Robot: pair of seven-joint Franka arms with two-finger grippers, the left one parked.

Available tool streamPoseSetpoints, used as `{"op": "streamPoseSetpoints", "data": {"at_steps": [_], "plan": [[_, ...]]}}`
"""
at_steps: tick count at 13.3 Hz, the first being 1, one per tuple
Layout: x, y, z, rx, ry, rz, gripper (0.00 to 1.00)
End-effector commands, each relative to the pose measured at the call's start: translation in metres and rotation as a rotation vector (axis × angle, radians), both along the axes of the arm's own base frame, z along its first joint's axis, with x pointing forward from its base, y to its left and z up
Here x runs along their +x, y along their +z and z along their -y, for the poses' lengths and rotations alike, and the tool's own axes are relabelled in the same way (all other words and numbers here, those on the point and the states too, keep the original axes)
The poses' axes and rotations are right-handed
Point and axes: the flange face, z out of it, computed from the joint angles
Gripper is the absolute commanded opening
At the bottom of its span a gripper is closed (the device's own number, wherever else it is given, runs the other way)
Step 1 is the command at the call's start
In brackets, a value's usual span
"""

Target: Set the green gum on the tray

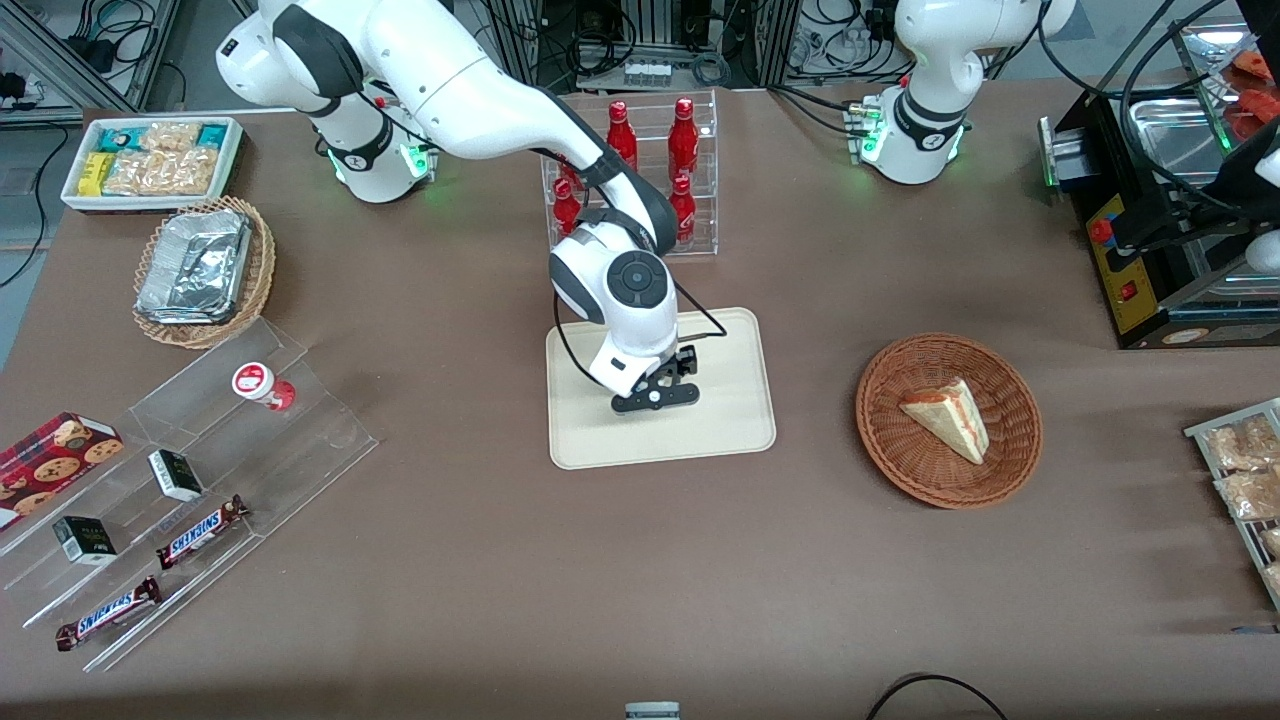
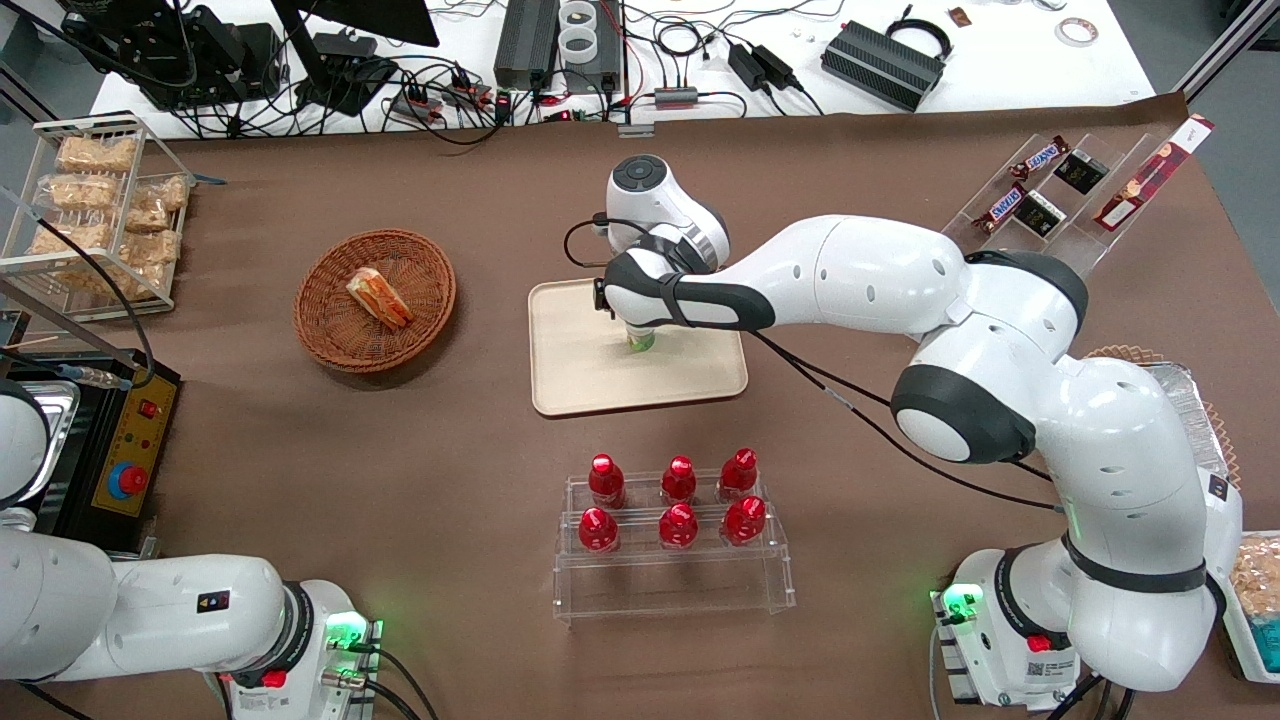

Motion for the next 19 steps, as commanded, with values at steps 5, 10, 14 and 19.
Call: {"op": "streamPoseSetpoints", "data": {"at_steps": [5, 10, 14, 19], "plan": [[0.023, 0.090, 0.031, 0.037, -0.052, 0.002, 0.99], [0.021, 0.189, 0.097, 0.034, -0.066, -0.035, 0.99], [0.021, 0.261, 0.170, 0.004, -0.032, -0.108, 0.99], [0.019, 0.337, 0.273, 0.013, -0.011, -0.143, 0.99]]}}
